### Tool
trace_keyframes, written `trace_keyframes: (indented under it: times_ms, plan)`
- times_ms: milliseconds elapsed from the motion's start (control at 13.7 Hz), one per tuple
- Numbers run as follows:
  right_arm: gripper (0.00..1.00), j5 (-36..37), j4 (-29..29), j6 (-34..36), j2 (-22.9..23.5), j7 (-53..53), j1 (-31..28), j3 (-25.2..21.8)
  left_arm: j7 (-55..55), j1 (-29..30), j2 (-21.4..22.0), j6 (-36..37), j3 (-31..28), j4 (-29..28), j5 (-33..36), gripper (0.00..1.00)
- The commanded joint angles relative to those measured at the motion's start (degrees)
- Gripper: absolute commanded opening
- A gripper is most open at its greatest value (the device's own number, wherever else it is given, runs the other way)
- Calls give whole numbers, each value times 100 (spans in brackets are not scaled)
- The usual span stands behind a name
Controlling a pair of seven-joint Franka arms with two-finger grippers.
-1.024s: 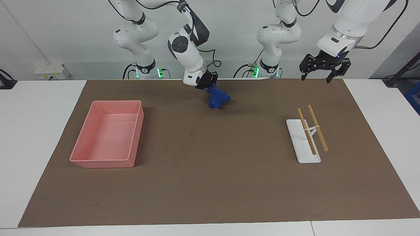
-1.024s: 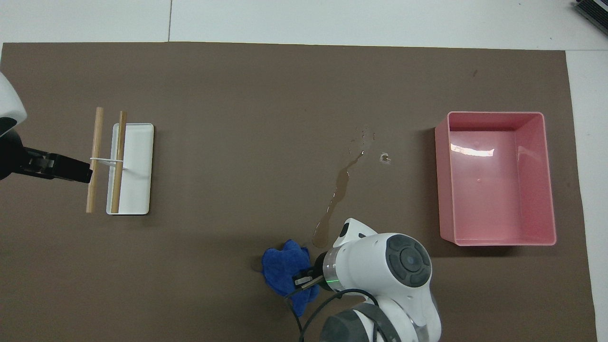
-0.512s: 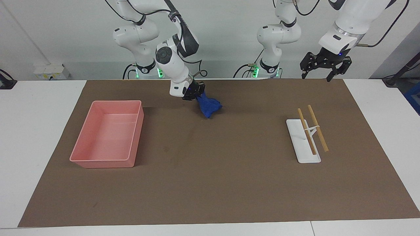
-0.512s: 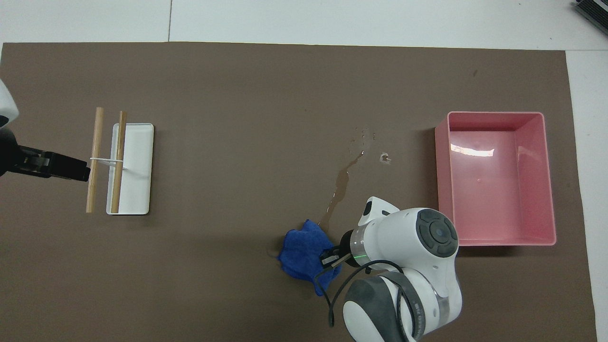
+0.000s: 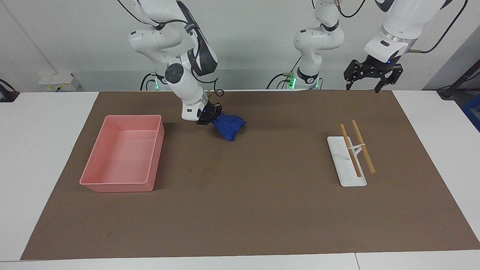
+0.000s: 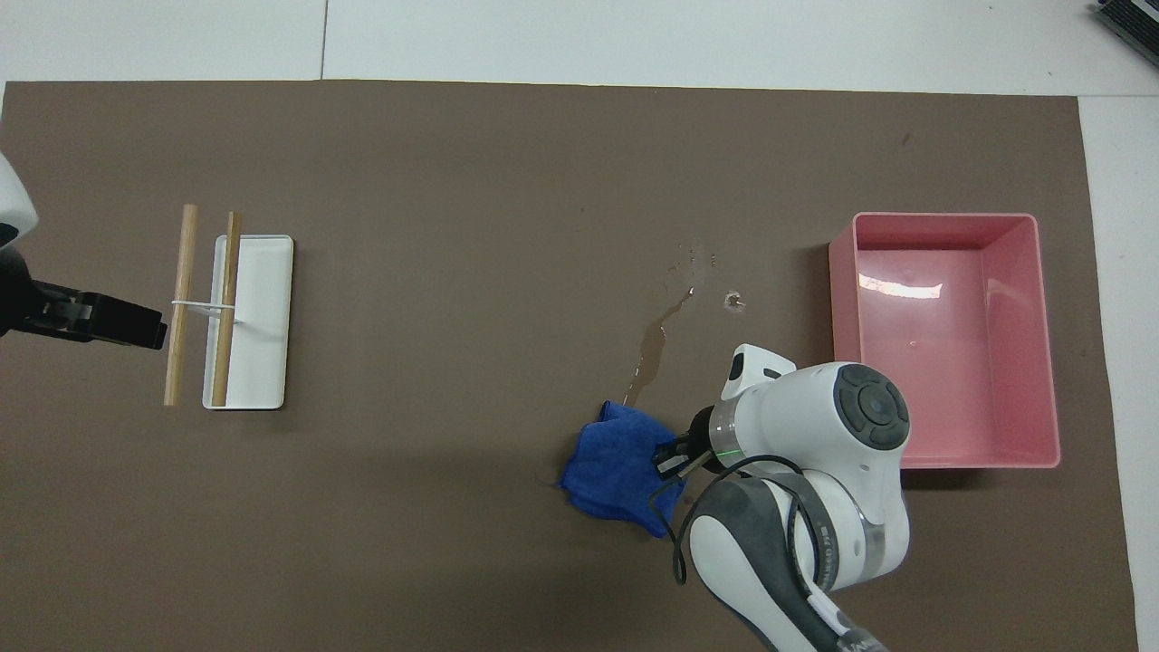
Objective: Wipe water with towel using both arms
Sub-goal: 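Wipe the towel across the water spill away from the robot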
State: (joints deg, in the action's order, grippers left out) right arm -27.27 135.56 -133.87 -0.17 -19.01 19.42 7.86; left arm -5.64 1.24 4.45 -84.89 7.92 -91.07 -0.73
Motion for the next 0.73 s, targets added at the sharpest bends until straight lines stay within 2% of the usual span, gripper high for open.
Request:
trace_keyframes:
  times_ms: [0,439,659]
  plan:
    - [0,283,-91,-358,307,-120,1,40,54,-106,171,7,-53,-210,126,100]
    - [0,565,-460,-491,685,-120,1,40,28,-46,179,7,-115,-219,100,100]
    - [0,565,-469,-825,738,-50,18,40,28,-36,179,16,-106,-227,99,100]
